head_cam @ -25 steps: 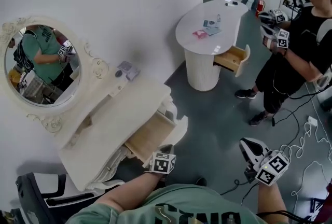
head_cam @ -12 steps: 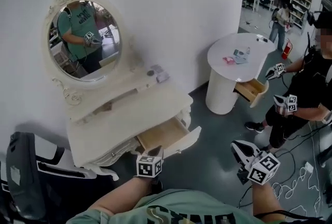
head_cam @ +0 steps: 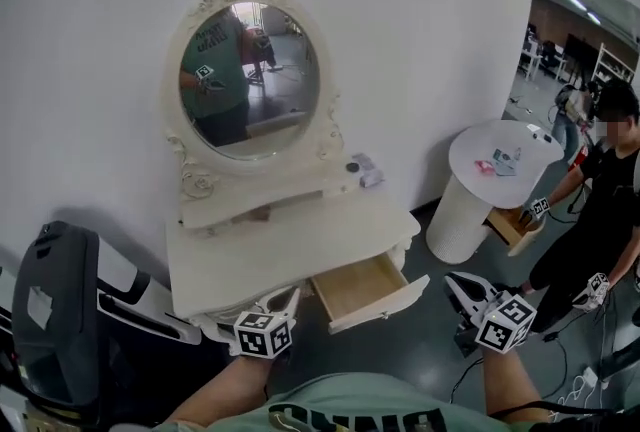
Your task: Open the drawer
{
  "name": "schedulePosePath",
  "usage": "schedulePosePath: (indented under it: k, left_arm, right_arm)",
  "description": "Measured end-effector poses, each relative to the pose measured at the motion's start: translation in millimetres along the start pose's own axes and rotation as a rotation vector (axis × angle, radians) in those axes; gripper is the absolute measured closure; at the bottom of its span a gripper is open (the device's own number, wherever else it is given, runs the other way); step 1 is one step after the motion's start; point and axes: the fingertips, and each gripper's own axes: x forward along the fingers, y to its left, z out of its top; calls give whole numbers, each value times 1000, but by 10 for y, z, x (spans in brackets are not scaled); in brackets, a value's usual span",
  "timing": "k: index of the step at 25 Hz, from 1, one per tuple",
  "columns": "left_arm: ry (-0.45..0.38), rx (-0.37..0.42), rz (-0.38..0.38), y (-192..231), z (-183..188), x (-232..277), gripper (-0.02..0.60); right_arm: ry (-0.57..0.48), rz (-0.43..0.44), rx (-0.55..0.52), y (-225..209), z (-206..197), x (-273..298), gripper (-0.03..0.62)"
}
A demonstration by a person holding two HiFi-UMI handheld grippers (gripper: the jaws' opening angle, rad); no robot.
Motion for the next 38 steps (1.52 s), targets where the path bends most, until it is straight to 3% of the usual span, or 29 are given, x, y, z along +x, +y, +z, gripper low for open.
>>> schedulePosePath:
  k: [7,12,16,22,26,31,35,38]
  left_arm:
    - [-104,-19,15,687,417,-757,574]
    - [-168,-25,57,874,531,-1189,574]
    - [-217,-49,132,943,553,-1366,574]
    - [-304,-86,253,630,608,-1328,574]
    - [-319,-118,311,276,516,-1137,574]
    - [-329,-126,357,-214,449,-909,574]
    - [-309,-120,402,-445,398,-934,574]
    - [-339,-116,408,-526,504,-952,574]
  right_arm:
    - [-11,95,-17,590,134,764,583]
    - [15,171,-35,735,194,1155,582]
    - [6,269,-49,717,287,1369,583]
    - [31,428,-87,438,399,1496,583]
    - [43,506,-124,134,500,1438,583]
    - [80,574,-162,-180,422,1374,583]
    - [100,617,-114,-304,284,1385,583]
    - [113,634,-92,-345,235,1406,583]
